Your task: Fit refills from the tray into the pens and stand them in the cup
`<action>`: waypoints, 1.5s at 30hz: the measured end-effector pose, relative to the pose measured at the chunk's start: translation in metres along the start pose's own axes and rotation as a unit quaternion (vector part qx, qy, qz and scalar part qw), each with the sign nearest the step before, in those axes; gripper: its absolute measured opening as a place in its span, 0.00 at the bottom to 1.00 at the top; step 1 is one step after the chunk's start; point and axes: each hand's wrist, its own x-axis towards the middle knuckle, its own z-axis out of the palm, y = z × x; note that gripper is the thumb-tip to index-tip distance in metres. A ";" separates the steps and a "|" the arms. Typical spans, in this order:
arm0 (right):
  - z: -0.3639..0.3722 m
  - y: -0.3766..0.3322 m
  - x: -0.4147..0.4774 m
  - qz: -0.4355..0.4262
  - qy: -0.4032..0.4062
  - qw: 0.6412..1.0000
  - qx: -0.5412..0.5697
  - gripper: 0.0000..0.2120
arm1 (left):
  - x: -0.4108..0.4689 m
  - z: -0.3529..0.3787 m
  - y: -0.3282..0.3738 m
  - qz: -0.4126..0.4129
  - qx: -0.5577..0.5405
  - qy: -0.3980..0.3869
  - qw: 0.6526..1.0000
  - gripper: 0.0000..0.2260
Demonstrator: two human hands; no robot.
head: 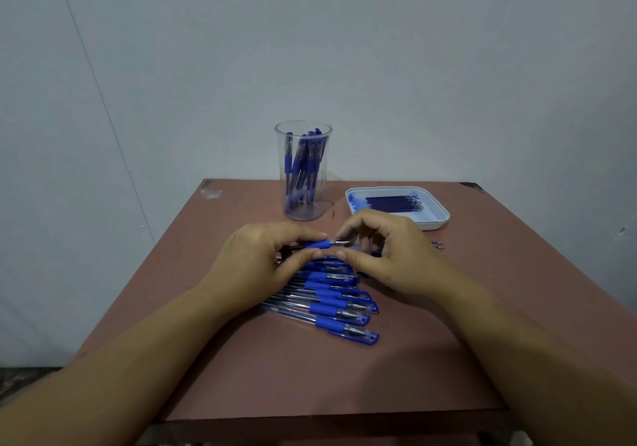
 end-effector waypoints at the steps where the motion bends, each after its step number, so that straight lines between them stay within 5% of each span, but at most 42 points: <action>1: 0.000 0.001 0.000 0.000 0.003 1.000 0.001 0.07 | 0.000 0.000 0.000 0.000 0.000 0.001 1.000 0.15; 27: 0.006 0.003 0.002 0.009 0.007 1.000 -0.008 0.03 | 0.001 0.001 -0.002 0.022 0.035 0.004 0.999 0.15; 34: 0.007 0.002 0.002 0.030 0.013 0.999 0.013 0.12 | 0.002 0.001 -0.003 0.032 0.040 0.011 0.999 0.15; 45: 0.006 0.005 0.002 0.028 0.014 0.999 0.011 0.05 | 0.002 0.002 -0.003 0.026 0.040 0.009 0.999 0.16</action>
